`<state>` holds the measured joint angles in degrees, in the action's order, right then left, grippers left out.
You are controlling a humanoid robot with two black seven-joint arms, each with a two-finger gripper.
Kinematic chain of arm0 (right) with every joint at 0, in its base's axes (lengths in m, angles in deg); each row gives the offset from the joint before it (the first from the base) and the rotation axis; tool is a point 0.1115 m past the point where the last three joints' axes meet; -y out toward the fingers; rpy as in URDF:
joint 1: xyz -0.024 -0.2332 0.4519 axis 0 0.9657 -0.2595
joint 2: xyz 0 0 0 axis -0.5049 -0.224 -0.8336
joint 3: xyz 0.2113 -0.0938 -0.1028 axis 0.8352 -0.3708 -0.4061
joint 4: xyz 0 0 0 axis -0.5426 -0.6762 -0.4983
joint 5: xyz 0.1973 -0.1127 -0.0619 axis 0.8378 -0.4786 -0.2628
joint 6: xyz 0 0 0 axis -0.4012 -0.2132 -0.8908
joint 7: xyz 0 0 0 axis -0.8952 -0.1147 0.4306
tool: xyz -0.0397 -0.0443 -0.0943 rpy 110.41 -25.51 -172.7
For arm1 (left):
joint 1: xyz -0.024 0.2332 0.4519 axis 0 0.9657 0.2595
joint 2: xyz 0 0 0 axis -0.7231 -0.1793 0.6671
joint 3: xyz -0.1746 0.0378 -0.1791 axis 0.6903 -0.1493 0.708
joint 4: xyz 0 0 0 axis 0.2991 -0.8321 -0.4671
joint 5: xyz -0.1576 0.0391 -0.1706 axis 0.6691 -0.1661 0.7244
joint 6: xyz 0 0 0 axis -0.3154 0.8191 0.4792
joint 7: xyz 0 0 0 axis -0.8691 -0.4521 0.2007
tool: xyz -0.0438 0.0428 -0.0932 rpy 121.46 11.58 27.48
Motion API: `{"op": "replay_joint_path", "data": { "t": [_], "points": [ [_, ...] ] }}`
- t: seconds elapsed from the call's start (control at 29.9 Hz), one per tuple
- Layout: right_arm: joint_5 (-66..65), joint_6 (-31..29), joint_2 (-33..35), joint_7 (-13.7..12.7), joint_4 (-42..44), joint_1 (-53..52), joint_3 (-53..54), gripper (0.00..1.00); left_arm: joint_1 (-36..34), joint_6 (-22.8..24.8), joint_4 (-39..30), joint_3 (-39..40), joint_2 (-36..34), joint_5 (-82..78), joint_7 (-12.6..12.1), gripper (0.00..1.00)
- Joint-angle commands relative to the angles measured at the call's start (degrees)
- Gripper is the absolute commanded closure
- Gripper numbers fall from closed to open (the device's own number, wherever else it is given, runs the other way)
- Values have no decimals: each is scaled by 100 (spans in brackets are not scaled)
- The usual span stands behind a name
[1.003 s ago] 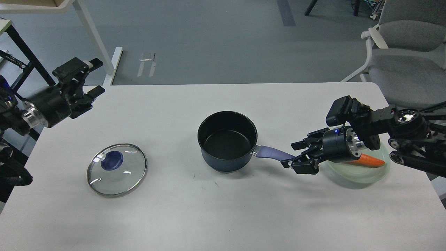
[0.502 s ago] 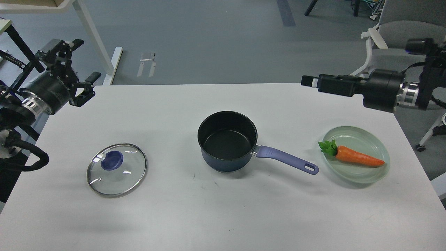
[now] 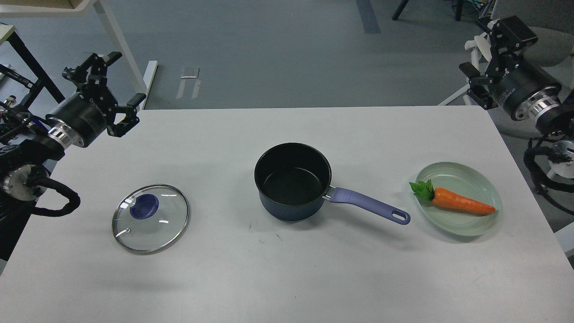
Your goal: Open pot lid
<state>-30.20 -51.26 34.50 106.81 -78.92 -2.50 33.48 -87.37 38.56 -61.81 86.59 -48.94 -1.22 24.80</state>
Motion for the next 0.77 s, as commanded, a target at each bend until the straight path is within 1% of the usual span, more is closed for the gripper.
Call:
{"op": "replay_joint_path", "data": {
  "t": [0.0, 0.07, 0.13, 0.2, 0.27, 0.47, 0.74],
  "points": [
    [452, -352, -229, 2, 332, 450, 508, 0, 26, 88, 224, 84, 211, 282, -353, 1],
    [478, -905, -317, 2, 429, 775, 772, 0, 201, 158, 313, 206, 308, 362, -582, 1],
    [575, -1538, -405, 2, 491, 1101, 940, 0, 360, 229, 383, 470, 422, 362, -749, 1],
    [637, -1944, -449, 2, 552, 1260, 967, 0, 483, 290, 410, 672, 519, 362, -829, 1],
    [645, -2164, -449, 2, 666, 1322, 975, 0, 580, 352, 418, 804, 598, 362, -838, 1],
    [645, -2183, -615, 2, 772, 1366, 1010, 0, 782, 475, 462, 875, 774, 353, -882, 1],
    [645, -2121, -976, 2, 983, 1497, 1256, 0, 896, 458, 471, 1051, 880, 327, -882, 1]
  ]
}}
